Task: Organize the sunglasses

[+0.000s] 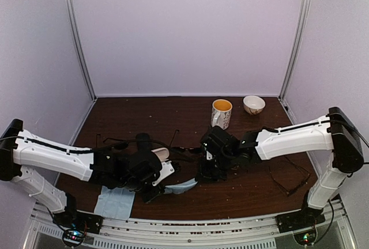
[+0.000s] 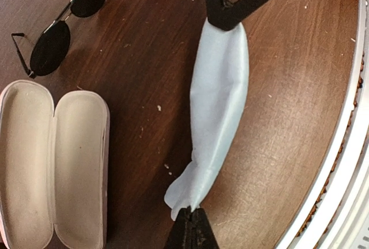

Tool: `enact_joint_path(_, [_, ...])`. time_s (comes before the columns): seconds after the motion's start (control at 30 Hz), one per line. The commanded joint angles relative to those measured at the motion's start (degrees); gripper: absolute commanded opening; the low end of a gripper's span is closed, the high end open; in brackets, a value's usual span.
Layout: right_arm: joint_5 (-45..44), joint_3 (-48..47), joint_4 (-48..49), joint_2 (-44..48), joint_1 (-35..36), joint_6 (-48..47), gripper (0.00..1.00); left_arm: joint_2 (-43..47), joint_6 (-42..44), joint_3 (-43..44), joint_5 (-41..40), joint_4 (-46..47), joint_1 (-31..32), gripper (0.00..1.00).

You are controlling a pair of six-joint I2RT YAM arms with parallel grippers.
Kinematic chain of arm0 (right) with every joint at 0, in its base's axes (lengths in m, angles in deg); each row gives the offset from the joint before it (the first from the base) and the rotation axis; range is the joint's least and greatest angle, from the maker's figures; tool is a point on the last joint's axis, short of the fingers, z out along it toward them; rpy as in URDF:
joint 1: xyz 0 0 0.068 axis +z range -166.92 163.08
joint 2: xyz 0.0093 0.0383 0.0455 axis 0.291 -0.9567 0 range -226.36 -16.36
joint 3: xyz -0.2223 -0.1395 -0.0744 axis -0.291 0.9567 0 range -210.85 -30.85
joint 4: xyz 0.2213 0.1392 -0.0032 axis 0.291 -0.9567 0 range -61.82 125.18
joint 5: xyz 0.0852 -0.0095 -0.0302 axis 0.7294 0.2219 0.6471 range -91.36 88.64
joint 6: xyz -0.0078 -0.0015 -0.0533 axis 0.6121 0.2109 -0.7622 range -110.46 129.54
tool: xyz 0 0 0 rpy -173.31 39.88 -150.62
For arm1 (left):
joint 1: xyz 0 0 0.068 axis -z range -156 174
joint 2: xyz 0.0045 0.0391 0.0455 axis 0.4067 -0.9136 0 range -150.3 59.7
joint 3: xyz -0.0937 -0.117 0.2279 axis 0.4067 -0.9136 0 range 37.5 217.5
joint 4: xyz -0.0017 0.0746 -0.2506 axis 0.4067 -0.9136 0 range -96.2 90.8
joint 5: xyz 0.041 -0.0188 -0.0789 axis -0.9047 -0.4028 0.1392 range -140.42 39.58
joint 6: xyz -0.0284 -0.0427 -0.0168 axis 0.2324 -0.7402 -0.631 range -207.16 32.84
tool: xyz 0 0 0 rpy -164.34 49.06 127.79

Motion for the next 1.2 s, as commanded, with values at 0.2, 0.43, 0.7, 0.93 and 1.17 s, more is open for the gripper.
enact_joint_path(0.2, [1.1,-6.9,-1.3,-4.6,1.6,1.3,0.00,6.6,-4.8,-5.8,-2.4,-0.9,0.3,0.00])
enact_joint_path(0.43, [2.1,-11.4,-1.8,-8.1,2.0,1.4,0.00,8.4,-7.3,-7.9,-4.6,-2.1,0.3,0.00])
enact_joint_path(0.7, [1.8,-17.2,-4.8,-12.0,2.1,0.2,0.00,9.2,-10.3,-9.0,-7.0,-2.9,-0.3,0.00])
enact_joint_path(0.93, [0.6,-22.8,-9.3,-15.4,2.1,-1.7,0.00,7.8,-11.9,-9.1,-6.9,-3.5,-2.5,0.00])
enact_joint_path(1.17, [-0.8,-25.8,-10.3,-17.0,1.0,-2.0,0.00,8.4,-13.1,-10.0,-4.9,-3.9,-7.0,0.00])
